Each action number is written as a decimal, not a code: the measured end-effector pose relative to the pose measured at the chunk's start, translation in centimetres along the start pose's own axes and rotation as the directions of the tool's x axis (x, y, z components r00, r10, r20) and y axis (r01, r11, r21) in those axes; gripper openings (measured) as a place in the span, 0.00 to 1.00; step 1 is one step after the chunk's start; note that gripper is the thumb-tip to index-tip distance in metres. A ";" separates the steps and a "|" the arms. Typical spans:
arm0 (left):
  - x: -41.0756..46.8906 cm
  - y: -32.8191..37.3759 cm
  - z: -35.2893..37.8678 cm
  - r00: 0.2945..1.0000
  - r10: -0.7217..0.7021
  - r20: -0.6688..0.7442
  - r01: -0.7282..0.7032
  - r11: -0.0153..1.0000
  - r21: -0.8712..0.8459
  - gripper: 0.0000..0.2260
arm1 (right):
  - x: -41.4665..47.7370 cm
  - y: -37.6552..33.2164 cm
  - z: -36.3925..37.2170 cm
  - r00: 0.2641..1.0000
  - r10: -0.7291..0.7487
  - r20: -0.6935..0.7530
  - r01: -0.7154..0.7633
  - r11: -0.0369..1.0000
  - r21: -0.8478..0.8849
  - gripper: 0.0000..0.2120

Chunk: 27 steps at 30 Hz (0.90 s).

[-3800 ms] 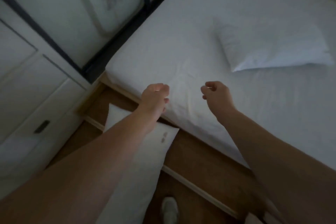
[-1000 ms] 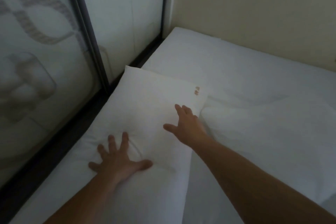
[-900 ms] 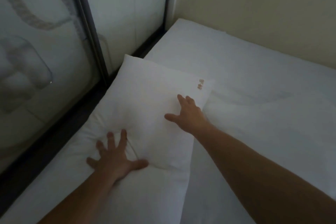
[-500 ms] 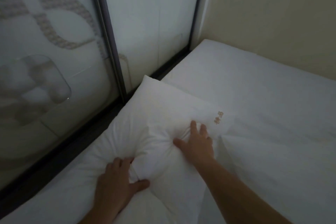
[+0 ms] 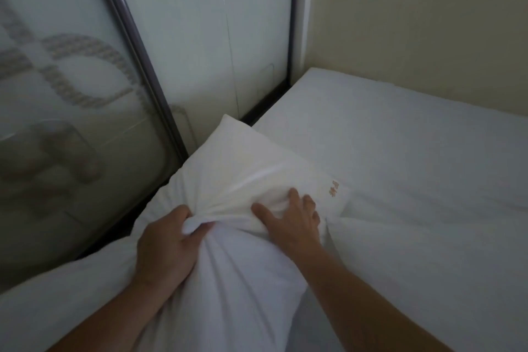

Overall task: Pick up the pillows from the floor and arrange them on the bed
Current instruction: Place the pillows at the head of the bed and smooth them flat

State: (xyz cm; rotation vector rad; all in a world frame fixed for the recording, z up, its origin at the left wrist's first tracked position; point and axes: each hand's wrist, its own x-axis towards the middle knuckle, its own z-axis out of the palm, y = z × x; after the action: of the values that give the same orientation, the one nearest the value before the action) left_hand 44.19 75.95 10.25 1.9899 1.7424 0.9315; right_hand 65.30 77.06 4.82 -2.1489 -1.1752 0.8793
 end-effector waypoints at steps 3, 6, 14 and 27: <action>4.1 5.1 -0.6 0.987 0.126 -0.104 -0.124 0.992 0.025 0.20 | 1.9 -1.5 -3.4 0.998 -0.043 -0.048 0.047 0.994 0.103 0.47; 8.6 9.8 -0.4 0.963 0.214 -0.161 -0.218 0.976 -0.007 0.20 | 4.6 -3.9 -8.0 0.985 -0.106 -0.135 0.124 0.983 0.135 0.43; 21.3 21.0 7.5 0.924 0.240 -0.297 -0.277 0.957 -0.089 0.17 | 15.1 -9.2 -21.1 0.905 -0.285 -0.317 0.288 0.957 -0.037 0.36; 19.6 8.5 32.3 0.705 -0.138 0.695 -0.137 0.936 0.324 0.54 | 27.0 8.7 -11.8 0.998 0.055 -0.019 -0.058 0.981 -0.183 0.51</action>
State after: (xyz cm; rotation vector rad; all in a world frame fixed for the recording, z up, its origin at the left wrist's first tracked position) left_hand 72.70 98.67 -2.94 2.1352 1.4861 -0.2208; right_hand 89.72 94.61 -1.47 -2.3424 -1.2365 0.8063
